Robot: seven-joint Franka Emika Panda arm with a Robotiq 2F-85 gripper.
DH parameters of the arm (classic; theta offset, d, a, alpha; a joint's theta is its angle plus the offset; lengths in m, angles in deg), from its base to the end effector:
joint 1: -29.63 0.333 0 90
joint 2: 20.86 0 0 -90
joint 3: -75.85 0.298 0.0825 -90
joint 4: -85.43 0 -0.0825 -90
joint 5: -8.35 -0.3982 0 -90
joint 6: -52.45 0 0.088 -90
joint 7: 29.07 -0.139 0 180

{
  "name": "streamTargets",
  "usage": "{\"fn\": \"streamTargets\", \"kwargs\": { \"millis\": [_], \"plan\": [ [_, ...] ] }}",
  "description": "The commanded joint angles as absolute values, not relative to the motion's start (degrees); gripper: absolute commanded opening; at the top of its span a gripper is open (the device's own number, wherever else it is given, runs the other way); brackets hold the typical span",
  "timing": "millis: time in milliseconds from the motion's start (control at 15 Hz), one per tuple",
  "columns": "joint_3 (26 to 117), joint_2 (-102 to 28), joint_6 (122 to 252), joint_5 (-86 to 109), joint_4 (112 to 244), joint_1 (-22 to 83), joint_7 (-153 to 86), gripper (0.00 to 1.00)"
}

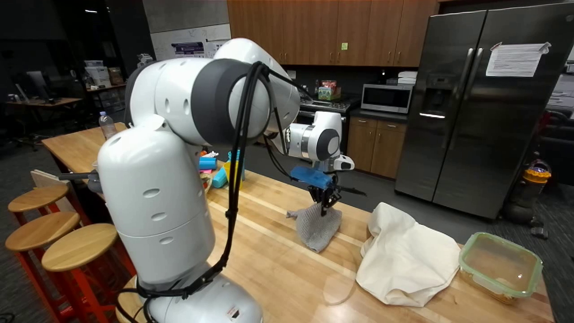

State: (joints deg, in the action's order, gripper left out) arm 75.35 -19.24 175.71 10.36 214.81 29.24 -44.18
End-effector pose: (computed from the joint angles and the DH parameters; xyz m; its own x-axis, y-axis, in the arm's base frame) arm 0.5161 -0.0104 0.3092 0.9640 -0.2569 -0.0688 -0.2541 -0.9660 0.0471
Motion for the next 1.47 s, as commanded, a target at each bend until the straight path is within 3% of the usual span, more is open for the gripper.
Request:
{"fn": "streamTargets", "kwargs": {
  "millis": [0, 1400],
  "plan": [
    [74.7, -20.6, 175.7, 10.6, 215.2, 28.4, -44.3, 0.01],
    [65.5, -31.2, 169.8, 6.1, 210.5, 20.1, -42.3, 0.01]
  ]
}}
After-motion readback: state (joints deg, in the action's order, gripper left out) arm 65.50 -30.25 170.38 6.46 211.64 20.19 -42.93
